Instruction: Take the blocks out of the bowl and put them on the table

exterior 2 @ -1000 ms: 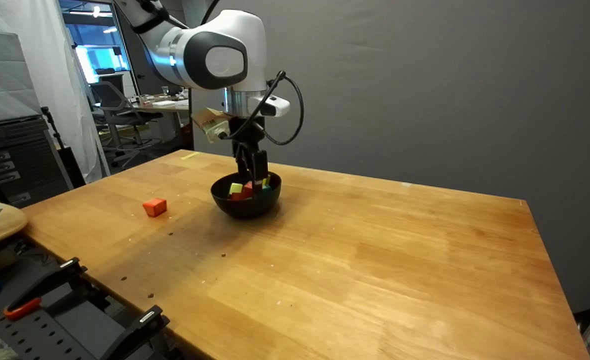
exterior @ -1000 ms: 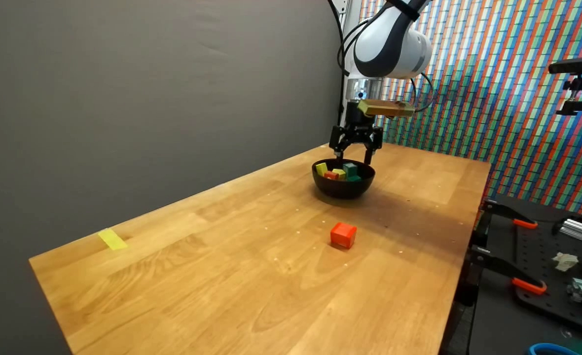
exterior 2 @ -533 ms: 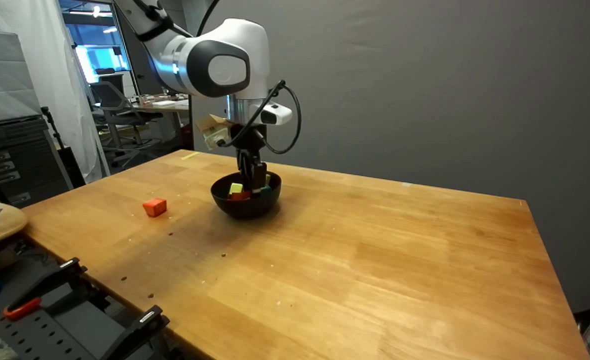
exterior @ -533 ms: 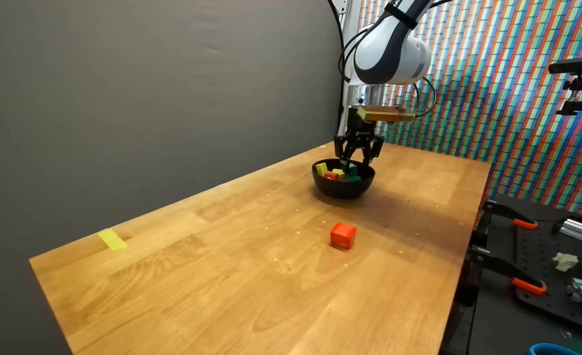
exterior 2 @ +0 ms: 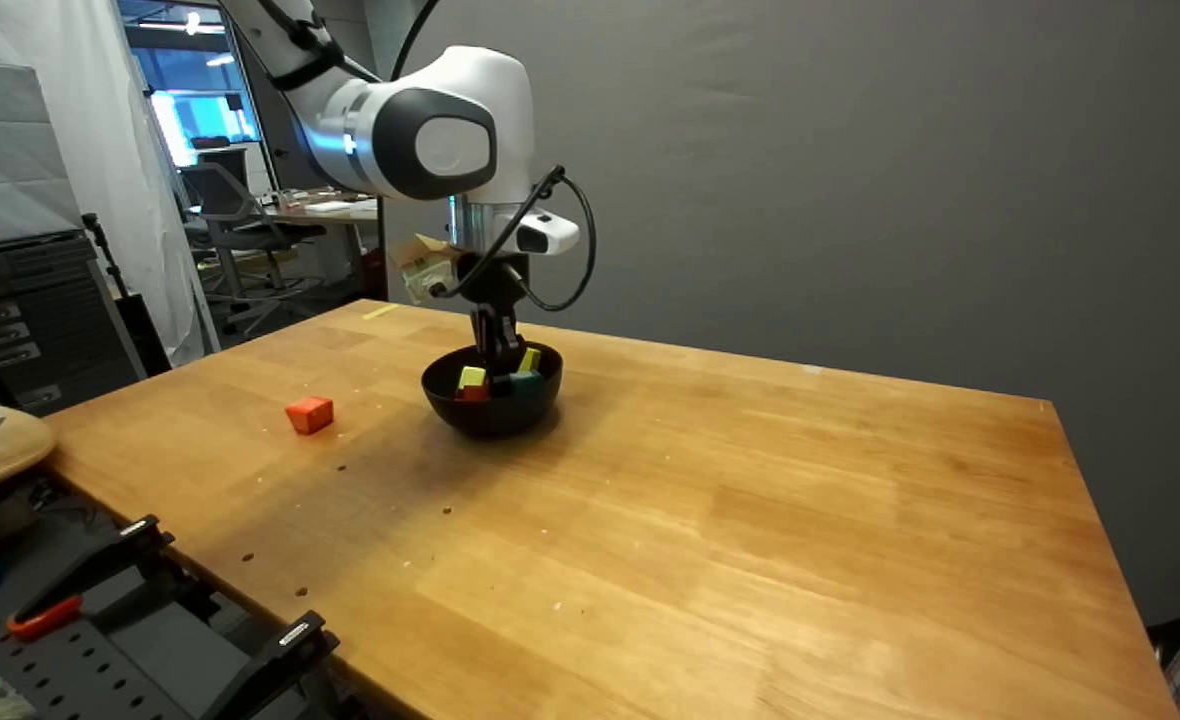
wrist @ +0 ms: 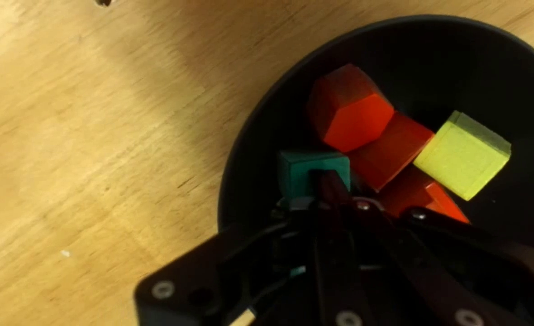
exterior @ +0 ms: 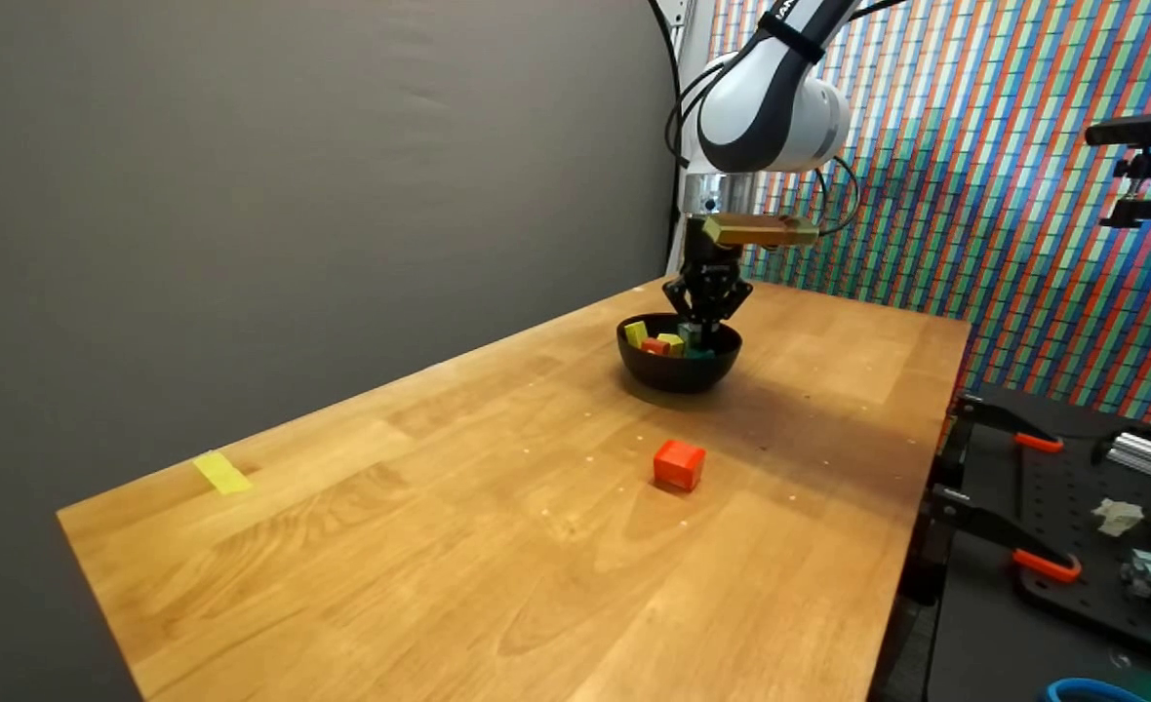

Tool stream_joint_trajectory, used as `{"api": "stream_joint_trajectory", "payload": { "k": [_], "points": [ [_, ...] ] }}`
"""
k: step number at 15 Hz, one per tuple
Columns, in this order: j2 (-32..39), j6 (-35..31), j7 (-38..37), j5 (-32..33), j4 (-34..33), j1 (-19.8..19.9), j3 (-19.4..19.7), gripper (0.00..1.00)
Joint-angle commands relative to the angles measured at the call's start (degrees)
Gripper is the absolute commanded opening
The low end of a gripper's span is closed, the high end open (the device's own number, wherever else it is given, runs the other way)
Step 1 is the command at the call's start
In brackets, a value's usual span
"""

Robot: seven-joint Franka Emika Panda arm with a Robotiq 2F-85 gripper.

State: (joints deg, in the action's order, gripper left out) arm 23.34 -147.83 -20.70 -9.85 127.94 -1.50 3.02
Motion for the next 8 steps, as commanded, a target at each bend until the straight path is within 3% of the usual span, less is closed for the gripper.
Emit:
{"api": "stream_joint_trajectory", "payload": {
  "k": [1, 3, 8],
  "points": [
    [-1.9, -0.3, -2.8, 2.0, 1.0, -1.7, 1.5, 0.26],
    [-2.3, -0.5, -3.7, 2.7, 1.2, -2.1, 1.7, 0.33],
    [-1.7, -0.2, -6.3, 4.7, -0.5, -2.9, 2.7, 0.72]
  ]
}}
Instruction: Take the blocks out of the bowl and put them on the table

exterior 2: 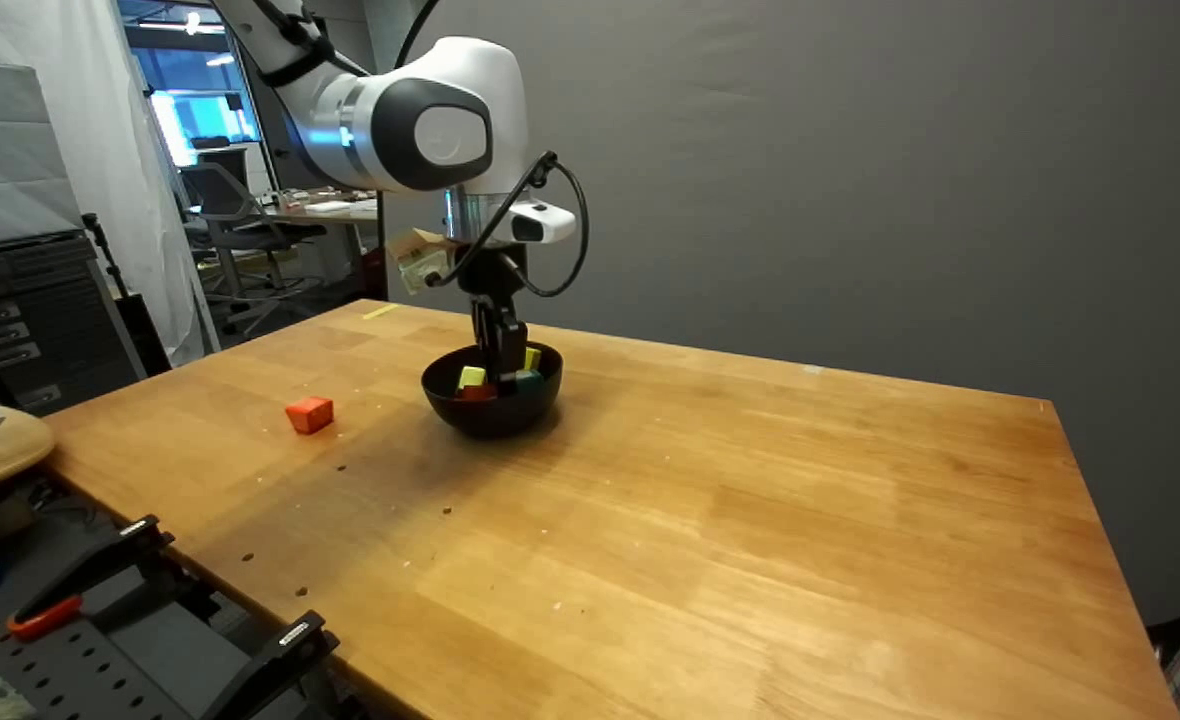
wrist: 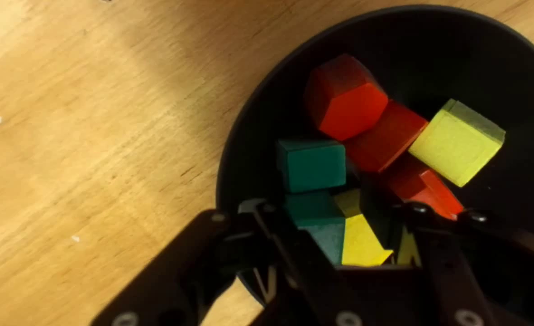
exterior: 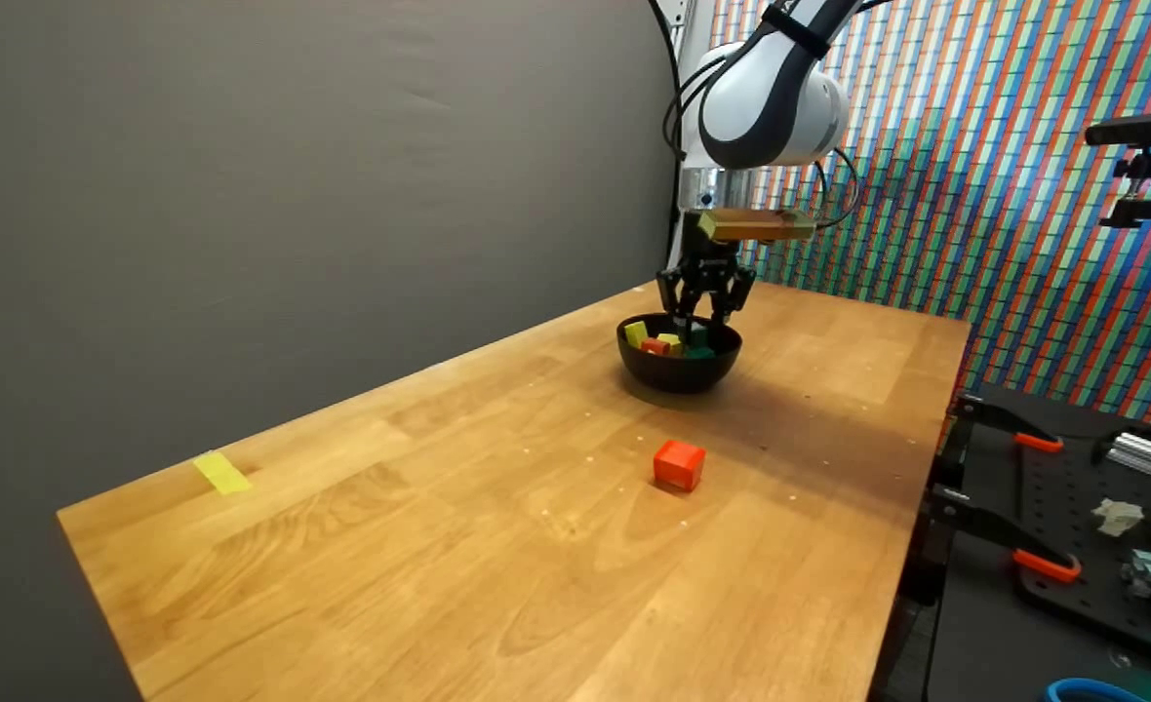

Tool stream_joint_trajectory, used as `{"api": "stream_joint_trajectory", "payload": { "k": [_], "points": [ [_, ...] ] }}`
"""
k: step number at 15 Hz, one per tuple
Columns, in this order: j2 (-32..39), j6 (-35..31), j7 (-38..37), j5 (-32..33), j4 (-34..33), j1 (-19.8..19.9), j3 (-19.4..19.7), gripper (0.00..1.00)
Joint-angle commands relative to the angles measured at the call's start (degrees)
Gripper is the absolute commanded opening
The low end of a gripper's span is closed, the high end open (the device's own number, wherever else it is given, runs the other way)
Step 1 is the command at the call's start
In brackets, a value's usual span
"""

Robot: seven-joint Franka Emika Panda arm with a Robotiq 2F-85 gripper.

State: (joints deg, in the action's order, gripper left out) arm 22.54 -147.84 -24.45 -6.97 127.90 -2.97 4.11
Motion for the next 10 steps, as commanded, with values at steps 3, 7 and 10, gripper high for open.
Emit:
{"api": "stream_joint_trajectory", "payload": {
  "k": [3, 7, 10],
  "points": [
    [0.3, 0.4, -2.8, 1.1, -2.5, -1.0, 1.6, 0.94],
    [1.2, 1.1, -3.7, 1.2, -4.0, -0.8, 2.5, 0.64],
    [2.1, 1.6, -3.9, 1.1, -4.7, -0.7, 2.8, 0.45]
  ]
}}
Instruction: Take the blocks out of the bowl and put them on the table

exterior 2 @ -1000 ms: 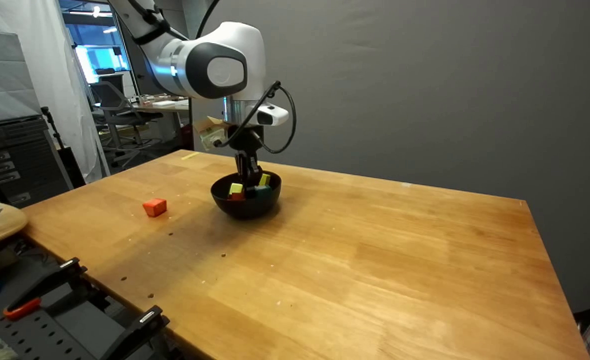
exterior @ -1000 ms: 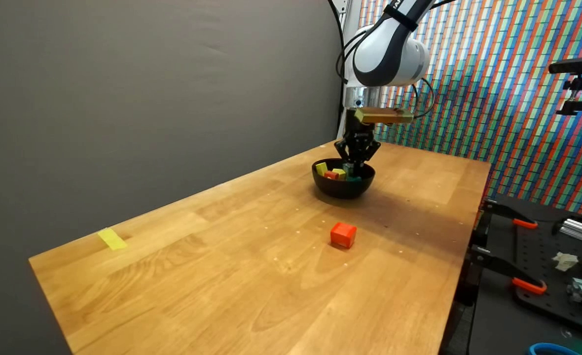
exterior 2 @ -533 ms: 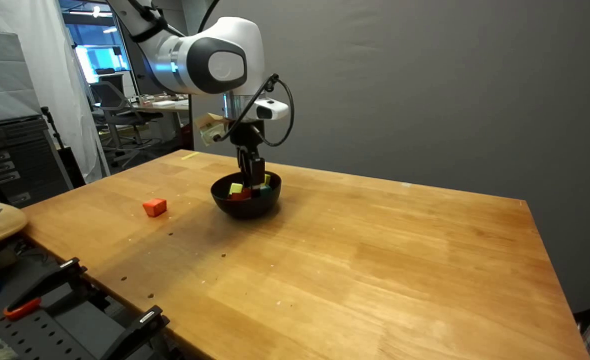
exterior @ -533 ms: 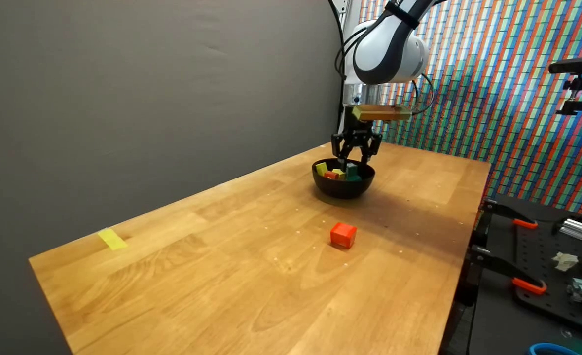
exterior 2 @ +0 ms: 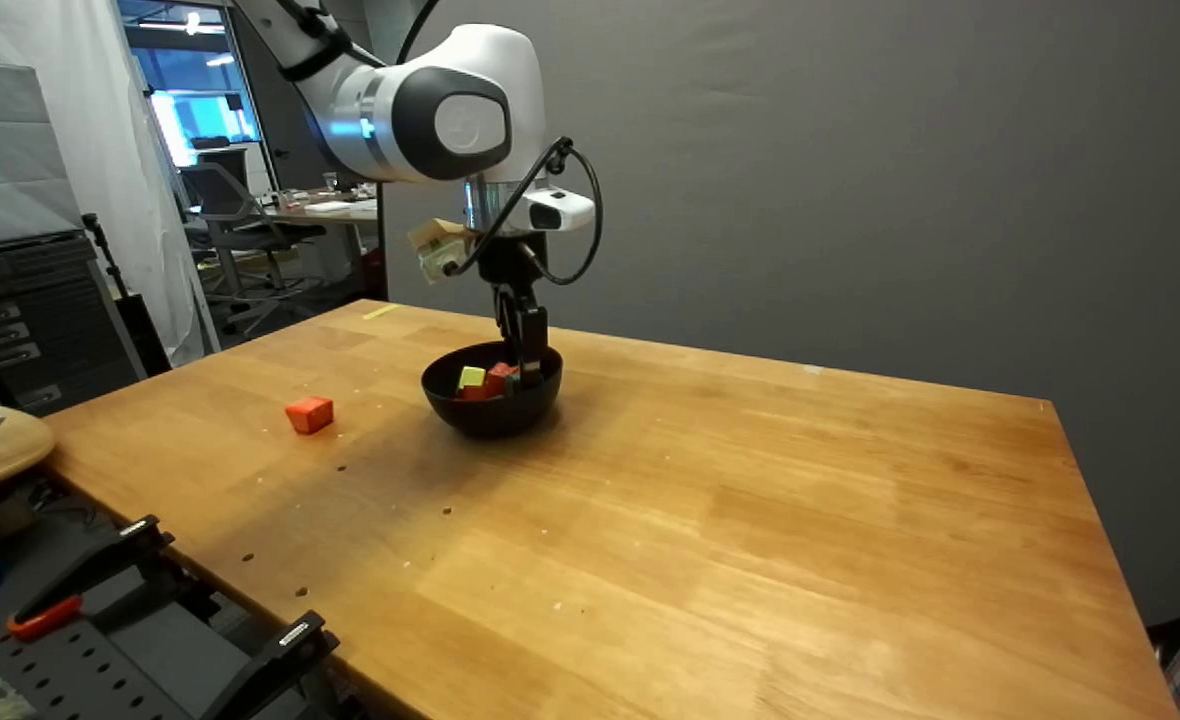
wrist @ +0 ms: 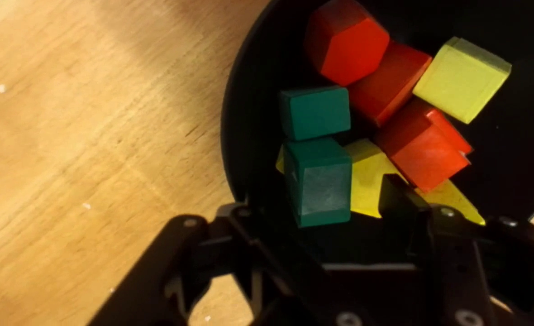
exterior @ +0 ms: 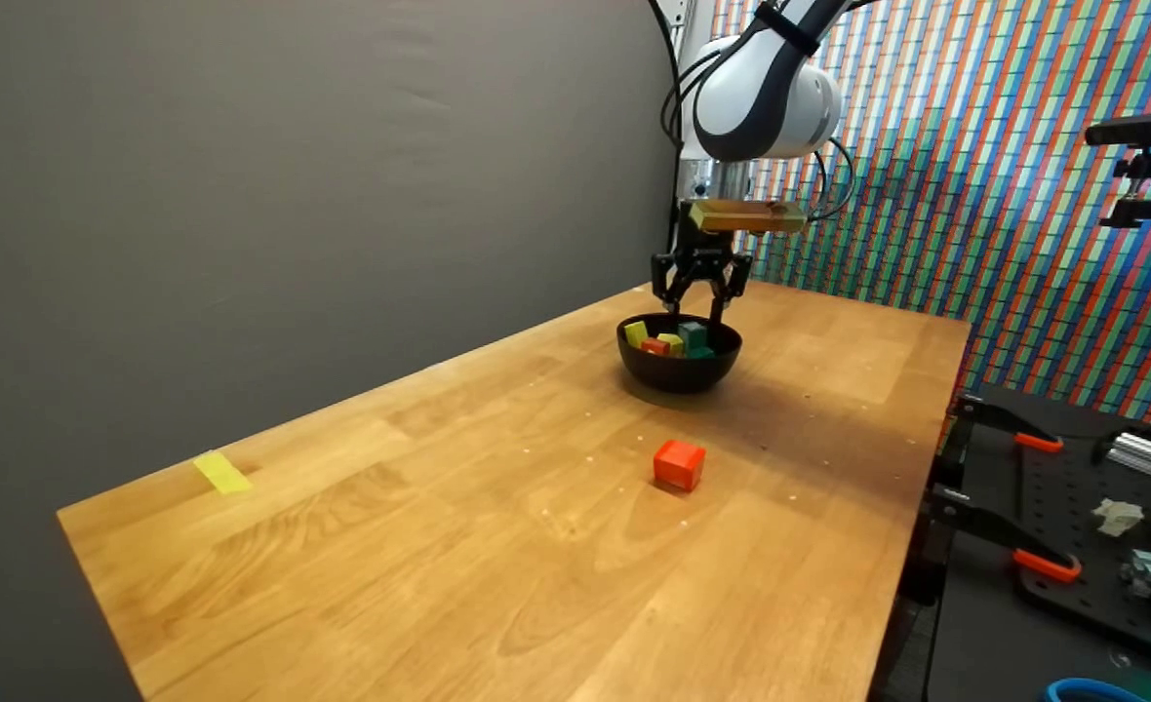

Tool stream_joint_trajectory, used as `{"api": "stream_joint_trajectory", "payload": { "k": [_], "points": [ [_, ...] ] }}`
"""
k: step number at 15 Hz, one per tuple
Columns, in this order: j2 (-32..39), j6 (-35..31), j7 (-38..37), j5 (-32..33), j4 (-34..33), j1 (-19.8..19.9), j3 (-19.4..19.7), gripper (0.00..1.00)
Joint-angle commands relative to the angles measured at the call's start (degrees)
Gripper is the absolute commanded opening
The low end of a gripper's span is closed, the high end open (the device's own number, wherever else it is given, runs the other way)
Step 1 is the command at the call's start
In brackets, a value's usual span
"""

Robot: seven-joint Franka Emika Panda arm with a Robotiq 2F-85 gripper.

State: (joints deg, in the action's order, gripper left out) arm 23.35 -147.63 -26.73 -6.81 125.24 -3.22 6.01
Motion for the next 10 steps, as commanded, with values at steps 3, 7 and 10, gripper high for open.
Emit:
{"api": "stream_joint_trajectory", "payload": {
  "k": [3, 7, 10],
  "points": [
    [2.1, 1.9, -1.7, 1.3, -2.3, -0.8, 1.2, 0.20],
    [-2.5, 2.1, 3.2, -1.1, 1.3, -0.6, -2.6, 0.09],
    [-10.7, 3.7, 8.4, -1.6, 6.1, -1.3, -6.7, 0.09]
  ]
}}
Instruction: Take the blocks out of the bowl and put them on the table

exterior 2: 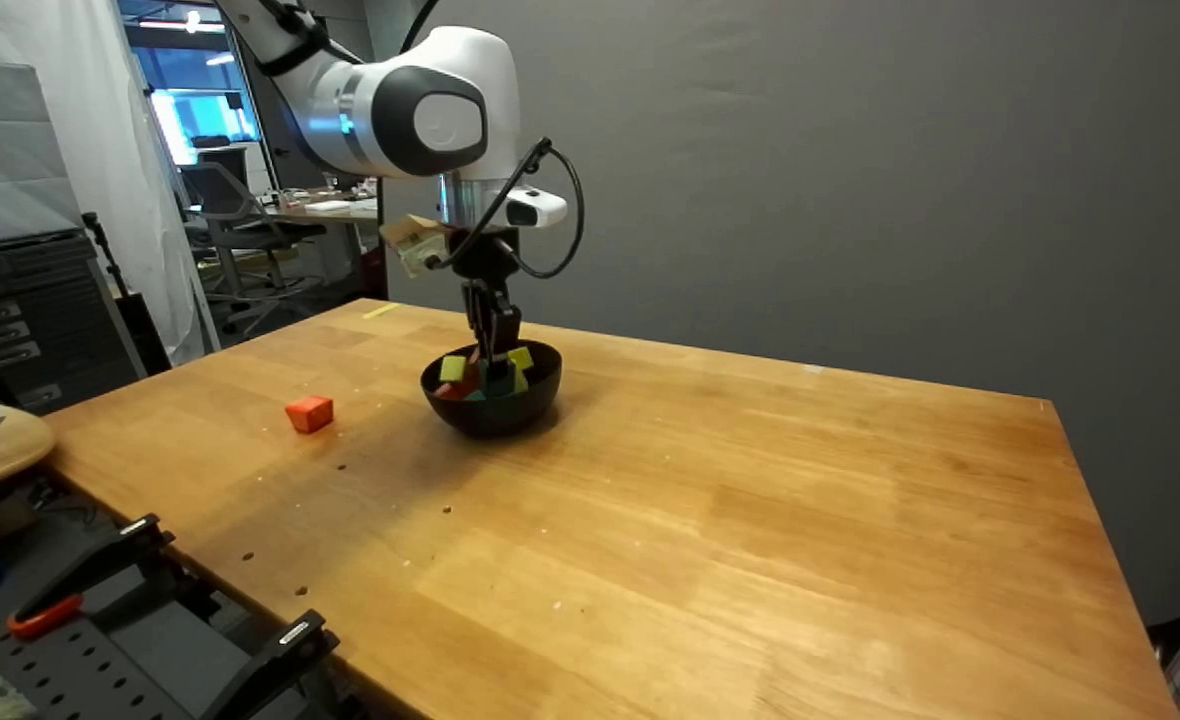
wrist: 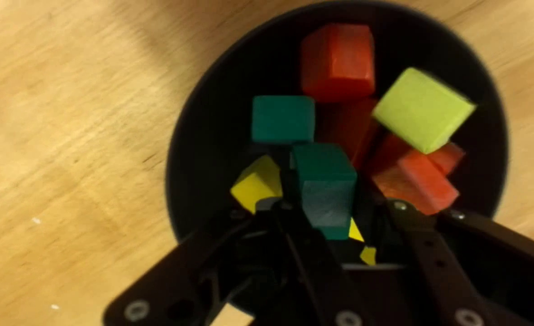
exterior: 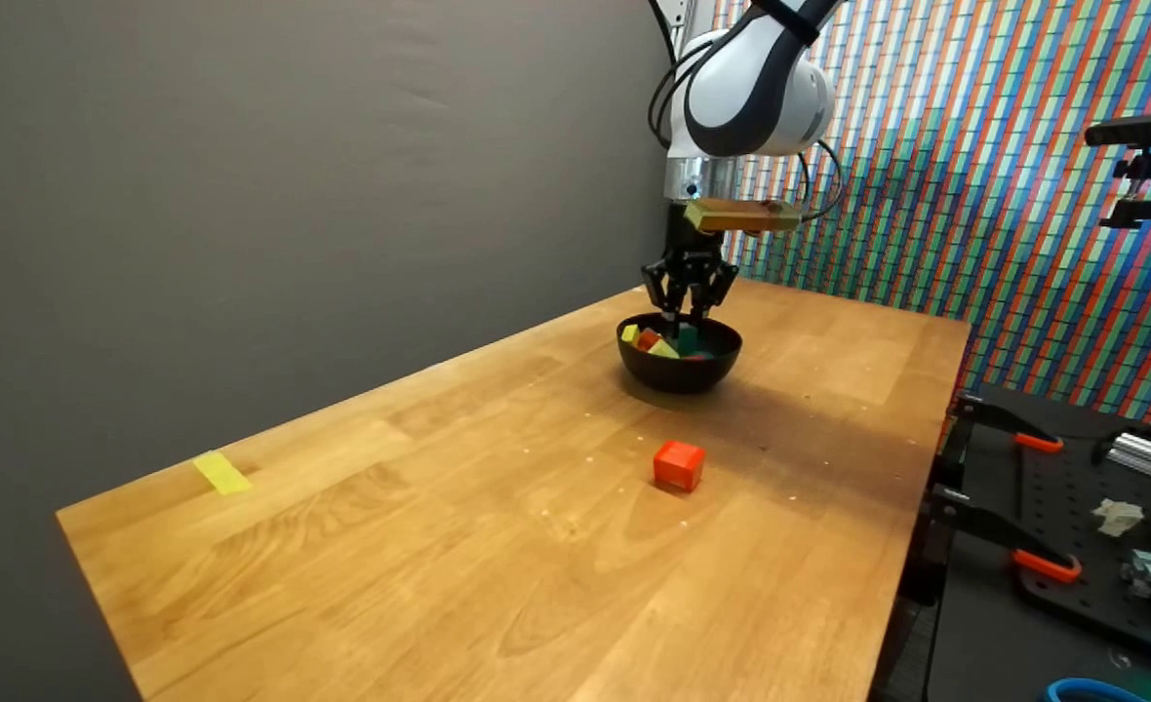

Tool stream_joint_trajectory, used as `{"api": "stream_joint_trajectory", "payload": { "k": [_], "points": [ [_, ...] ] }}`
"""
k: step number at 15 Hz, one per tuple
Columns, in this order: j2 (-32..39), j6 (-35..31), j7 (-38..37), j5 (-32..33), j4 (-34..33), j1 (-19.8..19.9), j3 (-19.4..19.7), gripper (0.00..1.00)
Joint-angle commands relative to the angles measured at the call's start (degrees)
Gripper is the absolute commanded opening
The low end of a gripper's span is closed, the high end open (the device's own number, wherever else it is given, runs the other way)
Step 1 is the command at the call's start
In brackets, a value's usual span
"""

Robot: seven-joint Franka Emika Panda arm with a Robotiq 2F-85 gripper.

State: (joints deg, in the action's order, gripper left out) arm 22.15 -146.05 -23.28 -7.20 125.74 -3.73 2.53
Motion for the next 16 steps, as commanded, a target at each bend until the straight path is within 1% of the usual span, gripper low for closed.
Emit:
{"api": "stream_joint_trajectory", "payload": {
  "k": [1, 3, 5, 7, 9, 11, 13, 14, 16],
  "points": [
    [-11.5, 1.9, 4.7, 1.0, 6.6, -2.0, -3.4, 0.09],
    [-15.5, 1.2, -0.4, 8.1, 8.1, -5.9, -3.4, 0.08],
    [-16.9, 3.7, -4.7, 15.3, 6.6, -9.3, -5.3, 0.08],
    [-13.5, 5.1, -4.0, 18.4, 3.1, -10.8, -8.1, 0.08],
    [-7.4, 3.0, -0.4, 18.5, -1.4, -11.5, -10.0, 0.08],
    [-1.5, 2.7, 3.4, 17.7, -6.3, -11.9, -10.9, 0.09],
    [3.8, 3.5, 6.4, 17.5, -11.6, -12.4, -10.8, 0.09],
    [6.2, 4.1, 8.1, 16.9, -14.2, -12.5, -10.8, 0.11],
    [9.8, 5.1, 10.7, 15.9, -18.5, -12.2, -10.6, 0.32]
  ]
}}
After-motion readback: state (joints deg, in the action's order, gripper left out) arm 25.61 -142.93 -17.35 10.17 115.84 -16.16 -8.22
